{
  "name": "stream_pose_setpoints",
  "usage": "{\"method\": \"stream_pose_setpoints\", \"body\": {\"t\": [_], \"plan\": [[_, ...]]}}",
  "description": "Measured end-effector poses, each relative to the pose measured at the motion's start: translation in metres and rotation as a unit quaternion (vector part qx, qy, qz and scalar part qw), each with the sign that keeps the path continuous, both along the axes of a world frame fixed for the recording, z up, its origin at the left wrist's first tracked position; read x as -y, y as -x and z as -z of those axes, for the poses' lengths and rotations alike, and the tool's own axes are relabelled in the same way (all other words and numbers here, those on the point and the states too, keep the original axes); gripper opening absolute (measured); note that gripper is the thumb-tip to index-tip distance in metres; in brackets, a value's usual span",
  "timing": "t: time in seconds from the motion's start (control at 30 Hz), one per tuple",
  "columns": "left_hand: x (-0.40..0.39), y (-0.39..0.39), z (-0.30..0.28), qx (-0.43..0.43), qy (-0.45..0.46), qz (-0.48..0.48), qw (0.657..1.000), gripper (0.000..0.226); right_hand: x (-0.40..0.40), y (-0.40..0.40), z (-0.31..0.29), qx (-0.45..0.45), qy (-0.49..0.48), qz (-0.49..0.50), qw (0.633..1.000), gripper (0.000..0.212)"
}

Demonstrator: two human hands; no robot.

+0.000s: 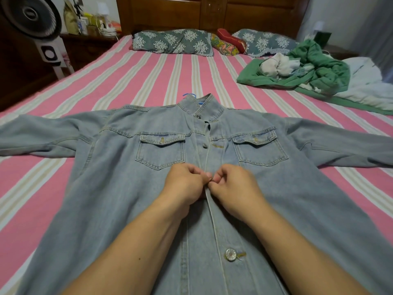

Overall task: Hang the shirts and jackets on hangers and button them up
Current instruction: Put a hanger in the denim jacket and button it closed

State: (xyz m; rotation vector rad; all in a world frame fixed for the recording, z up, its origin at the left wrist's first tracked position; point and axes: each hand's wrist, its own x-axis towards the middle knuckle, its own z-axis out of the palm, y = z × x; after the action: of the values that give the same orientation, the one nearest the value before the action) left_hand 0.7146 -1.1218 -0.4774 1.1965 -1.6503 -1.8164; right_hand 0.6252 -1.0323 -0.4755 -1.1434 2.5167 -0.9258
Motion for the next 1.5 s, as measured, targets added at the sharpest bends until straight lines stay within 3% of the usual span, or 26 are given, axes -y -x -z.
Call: {"method": "stream_pose_setpoints", "body": {"t": [0.1, 0.23, 0.33, 0.43, 0.6, 0.7, 0.8, 0.9, 0.97, 1.0, 1.03, 1.07, 1.1, 1.13, 1.23, 1.33, 1.43, 1.5], "plan": [[-0.001, 0.0, -0.004, -0.045, -0.067, -0.017, 0.997, 0.015, -0.001, 0.003, -0.004, 0.179, 0.073, 0.017, 0.981, 0.019], [-0.006, -0.001, -0.009, -0.062, -0.053, -0.034, 0.996, 0.019, -0.002, 0.008, -0.012, 0.404, 0.102, 0.044, 0.908, 0.02], [-0.007, -0.002, -0.007, -0.029, -0.009, -0.011, 0.999, 0.018, 0.0, 0.013, -0.009, 0.429, 0.077, 0.051, 0.899, 0.024], [-0.005, 0.001, 0.0, 0.038, 0.092, 0.03, 0.995, 0.015, 0.001, 0.013, -0.007, 0.438, 0.069, 0.055, 0.895, 0.025], [-0.008, 0.002, -0.001, 0.112, 0.249, 0.077, 0.959, 0.024, 0.002, 0.015, -0.008, 0.451, 0.056, 0.049, 0.889, 0.025], [-0.009, 0.001, -0.003, 0.12, 0.329, 0.116, 0.929, 0.029, 0.001, 0.02, -0.01, 0.505, 0.034, 0.041, 0.861, 0.019], [-0.009, 0.0, -0.003, 0.152, 0.364, 0.149, 0.907, 0.032, -0.002, 0.028, -0.014, 0.567, 0.0, 0.028, 0.823, 0.02], [-0.007, 0.001, 0.0, 0.164, 0.353, 0.138, 0.911, 0.026, -0.002, 0.032, -0.017, 0.591, -0.002, 0.027, 0.806, 0.022], [0.0, 0.001, 0.003, 0.163, 0.324, 0.128, 0.923, 0.016, 0.0, 0.029, -0.014, 0.534, -0.019, 0.031, 0.845, 0.024], [0.003, 0.001, 0.005, 0.17, 0.323, 0.134, 0.921, 0.01, 0.001, 0.027, -0.01, 0.438, -0.04, 0.032, 0.898, 0.024], [0.006, 0.001, 0.007, 0.18, 0.332, 0.138, 0.916, 0.009, 0.002, 0.028, -0.003, 0.288, -0.074, 0.041, 0.954, 0.022], [0.007, 0.001, 0.008, 0.193, 0.346, 0.137, 0.908, 0.011, 0.003, 0.03, 0.003, 0.112, -0.098, 0.057, 0.987, 0.016], [0.008, 0.003, 0.01, 0.211, 0.368, 0.129, 0.896, 0.013, 0.003, 0.032, 0.007, -0.027, -0.098, 0.08, 0.992, 0.012], [0.008, 0.005, 0.011, 0.235, 0.397, 0.119, 0.879, 0.016, 0.001, 0.035, 0.01, -0.088, -0.087, 0.102, 0.987, 0.016], [0.009, 0.006, 0.013, 0.301, 0.451, 0.075, 0.837, 0.024, -0.009, 0.041, 0.014, -0.084, -0.09, 0.093, 0.988, 0.03], [0.016, 0.002, 0.015, 0.286, 0.437, 0.046, 0.852, 0.017, -0.013, 0.039, 0.004, -0.102, -0.232, -0.015, 0.967, 0.033], [0.016, -0.003, 0.017, 0.27, 0.414, 0.056, 0.867, 0.021, -0.002, 0.045, -0.052, -0.09, -0.406, -0.109, 0.903, 0.029], [0.014, -0.005, 0.017, 0.284, 0.413, 0.083, 0.862, 0.024, 0.014, 0.055, -0.09, -0.092, -0.411, -0.118, 0.899, 0.017]]}}
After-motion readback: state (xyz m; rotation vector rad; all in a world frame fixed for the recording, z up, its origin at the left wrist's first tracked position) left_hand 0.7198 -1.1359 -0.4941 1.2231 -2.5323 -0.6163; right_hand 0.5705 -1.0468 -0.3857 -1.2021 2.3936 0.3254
